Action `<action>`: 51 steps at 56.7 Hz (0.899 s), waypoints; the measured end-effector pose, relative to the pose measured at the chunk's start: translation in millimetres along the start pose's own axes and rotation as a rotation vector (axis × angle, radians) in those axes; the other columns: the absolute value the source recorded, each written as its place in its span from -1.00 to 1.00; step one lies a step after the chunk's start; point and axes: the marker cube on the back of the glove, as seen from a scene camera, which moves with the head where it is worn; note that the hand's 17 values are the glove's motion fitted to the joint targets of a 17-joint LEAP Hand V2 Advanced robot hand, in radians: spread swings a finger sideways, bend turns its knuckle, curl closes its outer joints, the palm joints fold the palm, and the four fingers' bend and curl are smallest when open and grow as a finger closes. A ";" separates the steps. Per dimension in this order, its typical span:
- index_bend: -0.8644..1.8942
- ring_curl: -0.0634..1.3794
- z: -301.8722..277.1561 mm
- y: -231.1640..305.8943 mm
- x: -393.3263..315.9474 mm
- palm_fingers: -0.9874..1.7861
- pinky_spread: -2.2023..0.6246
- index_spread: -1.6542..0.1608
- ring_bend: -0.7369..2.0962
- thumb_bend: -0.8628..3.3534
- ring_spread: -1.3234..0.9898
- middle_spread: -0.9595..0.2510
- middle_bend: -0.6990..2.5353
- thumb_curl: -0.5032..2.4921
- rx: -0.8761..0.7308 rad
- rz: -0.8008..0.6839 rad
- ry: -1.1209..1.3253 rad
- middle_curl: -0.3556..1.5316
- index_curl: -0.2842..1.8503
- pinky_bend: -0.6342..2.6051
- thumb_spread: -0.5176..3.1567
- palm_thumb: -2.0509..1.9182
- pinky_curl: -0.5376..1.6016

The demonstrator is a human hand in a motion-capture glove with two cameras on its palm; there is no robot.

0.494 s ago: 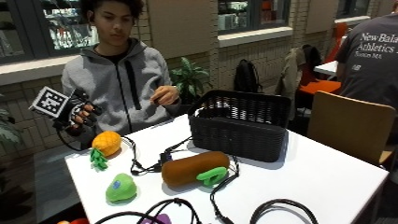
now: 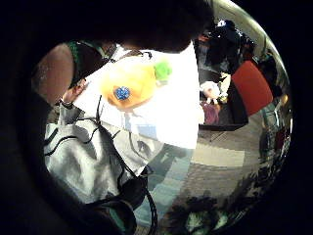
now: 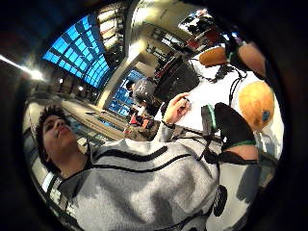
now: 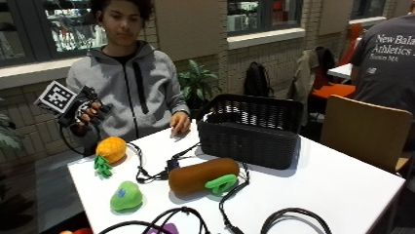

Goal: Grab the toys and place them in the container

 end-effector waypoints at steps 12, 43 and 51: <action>-0.22 -0.70 8.9 -7.9 -5.2 0.10 0.54 0.62 -0.19 -0.37 0.00 0.61 -0.35 -0.51 -0.019 -0.003 0.089 -0.37 -0.46 -0.31 0.14 0.14 -0.27; -0.29 -0.66 57.8 -59.1 62.4 -0.41 0.57 0.50 -0.24 -0.55 0.07 0.61 -0.40 -0.50 -0.511 0.192 0.428 -0.30 -0.53 -0.23 -0.11 0.04 -0.19; -0.27 -0.68 70.7 -59.8 75.6 -0.42 0.58 0.49 -0.35 -0.58 0.10 0.62 -0.46 -0.48 -0.588 0.241 0.413 -0.30 -0.52 -0.24 -0.13 0.04 -0.19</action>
